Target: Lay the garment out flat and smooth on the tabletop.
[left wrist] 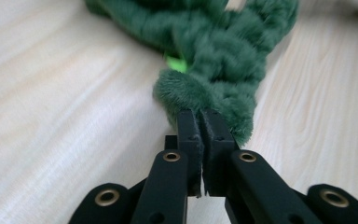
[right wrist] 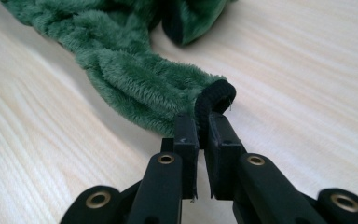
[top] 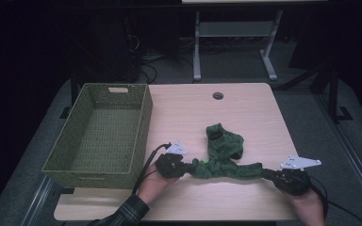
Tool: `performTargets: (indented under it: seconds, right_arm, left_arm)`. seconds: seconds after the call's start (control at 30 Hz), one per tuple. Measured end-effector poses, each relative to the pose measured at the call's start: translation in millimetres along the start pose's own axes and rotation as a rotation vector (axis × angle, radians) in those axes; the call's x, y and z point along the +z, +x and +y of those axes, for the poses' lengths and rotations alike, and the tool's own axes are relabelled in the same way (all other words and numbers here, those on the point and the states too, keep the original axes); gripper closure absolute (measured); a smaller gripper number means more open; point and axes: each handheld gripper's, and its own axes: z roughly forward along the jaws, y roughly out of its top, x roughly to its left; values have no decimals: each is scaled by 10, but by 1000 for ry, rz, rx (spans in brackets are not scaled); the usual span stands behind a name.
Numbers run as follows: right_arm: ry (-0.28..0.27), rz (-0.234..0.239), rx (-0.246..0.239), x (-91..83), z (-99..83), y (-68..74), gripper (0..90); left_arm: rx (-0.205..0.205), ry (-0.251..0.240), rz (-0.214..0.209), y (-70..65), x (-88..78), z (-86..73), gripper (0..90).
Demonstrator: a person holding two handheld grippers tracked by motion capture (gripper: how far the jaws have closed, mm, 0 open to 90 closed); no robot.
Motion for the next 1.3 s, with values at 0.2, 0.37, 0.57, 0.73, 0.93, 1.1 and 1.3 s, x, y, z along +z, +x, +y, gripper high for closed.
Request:
performTargets:
  seconds: [0.2,0.37,0.57,0.73,0.93,1.1,1.3]
  right_arm:
    - [-31,-15,-3,-70,-11,-3,683]
    - [-81,-2,-4,-187,74,8,739]
    - [-31,64,-46,-38,201,45,900]
    - [31,75,-64,174,230,32,900]
    - [97,84,-87,325,190,71,900]
    - [107,96,-103,316,185,143,900]
    - [119,129,-118,304,174,215,900]
  left_arm:
    - [6,-32,40,-46,-179,27,743]
    - [11,-84,-26,-155,-275,125,878]
    - [23,-67,-69,-246,-33,213,898]
    - [46,-7,-38,-238,257,224,898]
    - [38,85,0,-139,374,130,899]
    - [32,109,-4,-115,319,83,900]
    - [14,127,-31,-89,175,-44,900]
